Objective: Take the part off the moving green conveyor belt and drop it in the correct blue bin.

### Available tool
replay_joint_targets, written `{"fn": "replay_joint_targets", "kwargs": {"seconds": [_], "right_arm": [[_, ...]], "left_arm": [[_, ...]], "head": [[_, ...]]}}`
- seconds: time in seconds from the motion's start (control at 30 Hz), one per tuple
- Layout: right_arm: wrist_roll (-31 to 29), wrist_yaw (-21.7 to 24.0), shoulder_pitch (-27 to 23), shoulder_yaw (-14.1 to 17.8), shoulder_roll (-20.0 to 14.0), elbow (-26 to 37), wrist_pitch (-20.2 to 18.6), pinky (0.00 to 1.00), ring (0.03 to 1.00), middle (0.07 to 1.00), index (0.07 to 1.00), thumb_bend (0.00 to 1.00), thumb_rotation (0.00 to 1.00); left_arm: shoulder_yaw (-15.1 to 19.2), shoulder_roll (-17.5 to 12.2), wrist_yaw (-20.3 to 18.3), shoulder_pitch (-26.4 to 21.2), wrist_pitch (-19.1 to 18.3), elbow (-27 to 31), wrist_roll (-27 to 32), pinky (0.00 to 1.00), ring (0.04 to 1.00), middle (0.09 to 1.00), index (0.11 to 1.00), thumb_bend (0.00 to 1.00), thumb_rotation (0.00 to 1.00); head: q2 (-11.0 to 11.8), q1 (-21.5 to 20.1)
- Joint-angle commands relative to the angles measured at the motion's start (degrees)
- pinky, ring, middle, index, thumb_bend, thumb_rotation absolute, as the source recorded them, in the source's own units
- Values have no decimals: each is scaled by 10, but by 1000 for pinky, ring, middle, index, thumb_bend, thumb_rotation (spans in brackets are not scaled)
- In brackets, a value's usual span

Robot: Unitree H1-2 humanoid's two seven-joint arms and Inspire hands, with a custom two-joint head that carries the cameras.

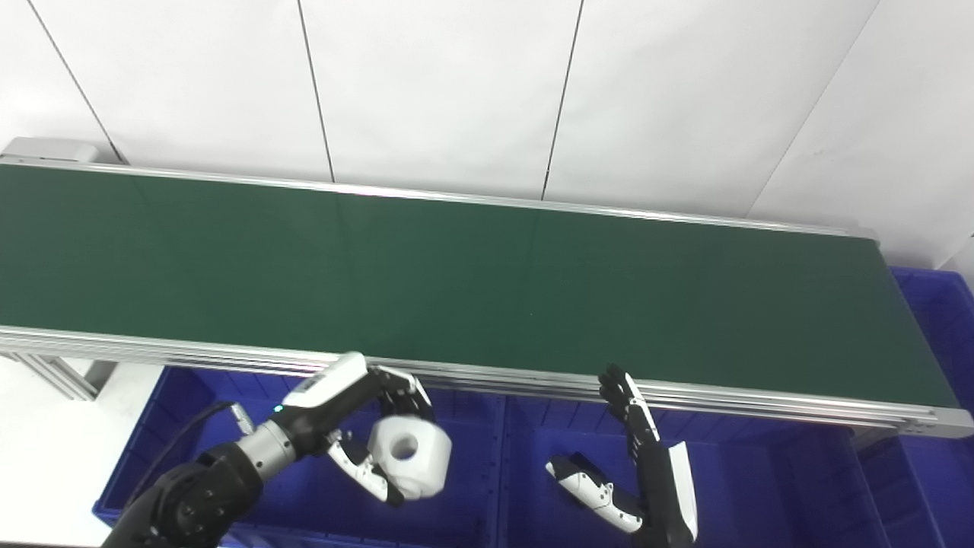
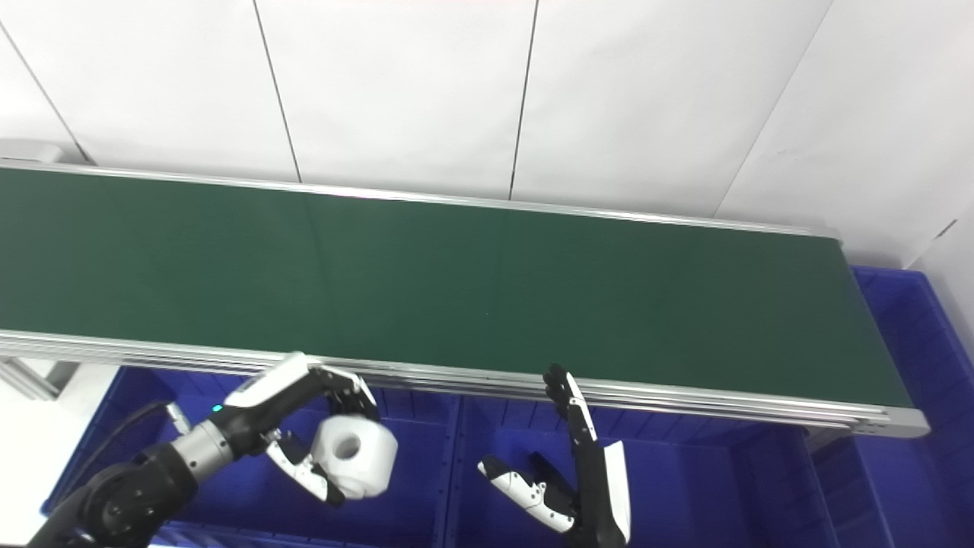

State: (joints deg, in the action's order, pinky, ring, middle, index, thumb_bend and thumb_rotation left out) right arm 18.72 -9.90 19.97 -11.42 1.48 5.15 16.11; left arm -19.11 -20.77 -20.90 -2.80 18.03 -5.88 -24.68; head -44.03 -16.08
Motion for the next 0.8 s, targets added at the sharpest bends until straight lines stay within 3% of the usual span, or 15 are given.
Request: {"fn": "replay_joint_targets", "kwargs": {"seconds": [0.0,0.3,0.37,0.4,0.5,0.63,0.77], "right_arm": [[-2,3,-3,1,7,20,6,893,889,896,928,844,512],[-6,4,-2,1,7,16,19,899,887,895,926,841,511],[-8,4,-1,1,7,15,21,903,890,896,926,841,509],[-9,4,0,1,7,15,21,903,891,896,924,844,508],[-13,5,2,2,6,16,21,897,888,894,922,844,496],[-12,6,4,2,4,15,23,904,891,894,924,845,502],[-12,4,8,1,4,13,27,902,892,893,923,852,505]], "left_arm": [[0,-5,-3,-32,-26,3,-20,477,522,479,510,516,0],[-15,5,-10,-43,-122,11,-79,505,573,476,527,515,0],[-20,6,-10,-42,-138,16,-92,578,662,679,504,512,50],[-21,6,-11,-41,-144,19,-96,604,693,725,633,569,82],[-27,7,-10,-38,-160,29,-111,678,774,819,809,620,184],[-31,3,-5,-35,-153,27,-112,766,862,902,905,657,312],[-25,0,-8,-27,-116,25,-63,838,918,932,930,699,387]], "head": [[4,11],[13,18],[15,20],[15,20],[21,26],[31,29],[36,27]]}}
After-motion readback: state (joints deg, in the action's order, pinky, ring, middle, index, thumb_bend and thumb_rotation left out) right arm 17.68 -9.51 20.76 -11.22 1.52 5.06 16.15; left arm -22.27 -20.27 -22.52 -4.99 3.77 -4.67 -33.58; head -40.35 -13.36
